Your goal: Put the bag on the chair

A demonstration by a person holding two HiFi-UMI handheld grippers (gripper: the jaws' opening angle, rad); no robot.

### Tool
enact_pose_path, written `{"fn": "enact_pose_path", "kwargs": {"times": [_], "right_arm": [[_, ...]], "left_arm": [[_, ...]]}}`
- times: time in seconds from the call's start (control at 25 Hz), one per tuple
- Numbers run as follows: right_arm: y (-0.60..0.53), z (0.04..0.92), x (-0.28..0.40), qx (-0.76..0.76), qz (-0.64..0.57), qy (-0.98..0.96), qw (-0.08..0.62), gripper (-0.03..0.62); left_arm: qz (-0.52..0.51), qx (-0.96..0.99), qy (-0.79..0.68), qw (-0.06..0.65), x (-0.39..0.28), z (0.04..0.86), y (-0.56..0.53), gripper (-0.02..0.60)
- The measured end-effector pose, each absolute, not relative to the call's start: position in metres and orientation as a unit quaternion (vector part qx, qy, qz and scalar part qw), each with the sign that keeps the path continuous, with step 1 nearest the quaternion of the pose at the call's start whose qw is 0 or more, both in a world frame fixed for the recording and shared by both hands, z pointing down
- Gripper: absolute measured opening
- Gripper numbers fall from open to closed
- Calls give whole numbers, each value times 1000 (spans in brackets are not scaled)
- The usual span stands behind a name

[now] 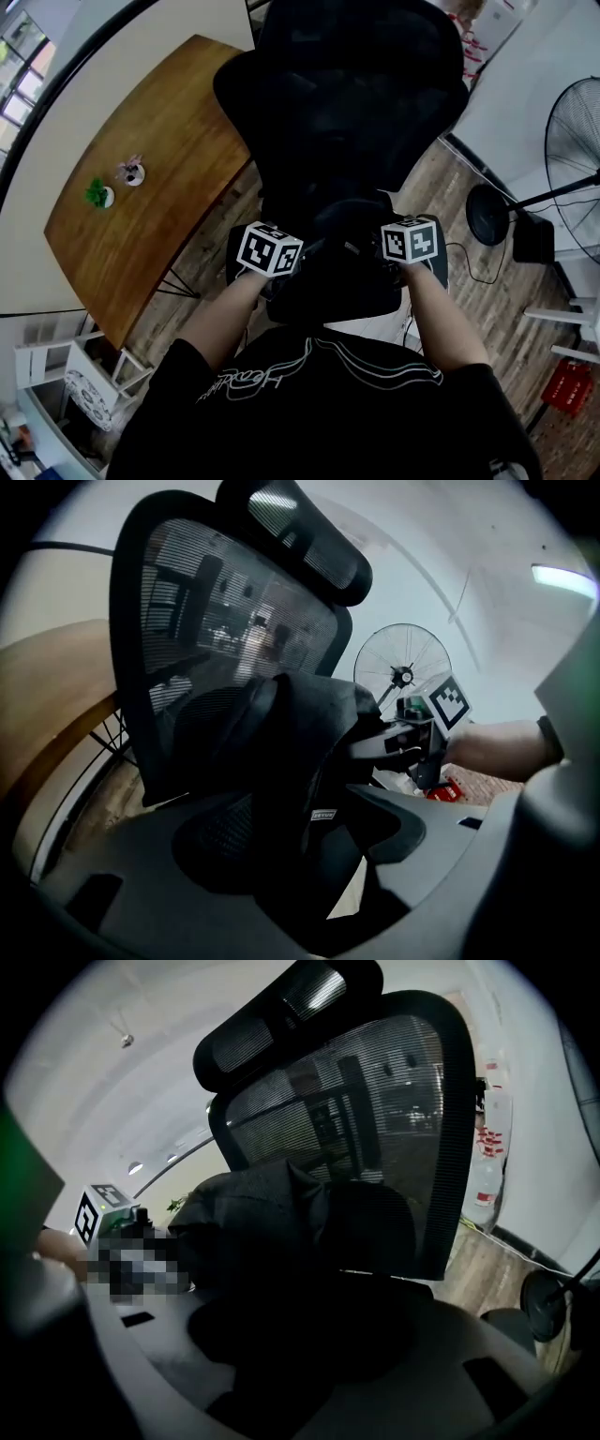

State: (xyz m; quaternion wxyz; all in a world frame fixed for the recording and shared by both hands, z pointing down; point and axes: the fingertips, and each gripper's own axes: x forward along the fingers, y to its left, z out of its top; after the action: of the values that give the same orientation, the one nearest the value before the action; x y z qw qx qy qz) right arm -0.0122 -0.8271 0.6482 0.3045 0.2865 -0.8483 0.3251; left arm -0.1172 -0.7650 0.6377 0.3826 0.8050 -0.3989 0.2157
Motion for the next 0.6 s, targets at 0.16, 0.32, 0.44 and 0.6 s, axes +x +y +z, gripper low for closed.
{"fn": "enact_pose_path", "kwargs": {"times": [0.16, 0.32, 0.44, 0.6], "right_arm": [[-817, 649, -11, 291, 340, -844, 297, 288], [-807, 642, 3, 321, 331, -841, 284, 357], [-795, 627, 20, 346, 331, -838, 261, 357], [-758, 596, 23, 341, 331, -849, 233, 329]], "left_arm": [[209, 803, -414, 375, -127, 631, -752, 333], [206, 812, -406, 365, -125, 619, -736, 357], [194, 818, -396, 369, -124, 608, -723, 357], [175, 827, -393, 361, -128, 585, -702, 356]]}}
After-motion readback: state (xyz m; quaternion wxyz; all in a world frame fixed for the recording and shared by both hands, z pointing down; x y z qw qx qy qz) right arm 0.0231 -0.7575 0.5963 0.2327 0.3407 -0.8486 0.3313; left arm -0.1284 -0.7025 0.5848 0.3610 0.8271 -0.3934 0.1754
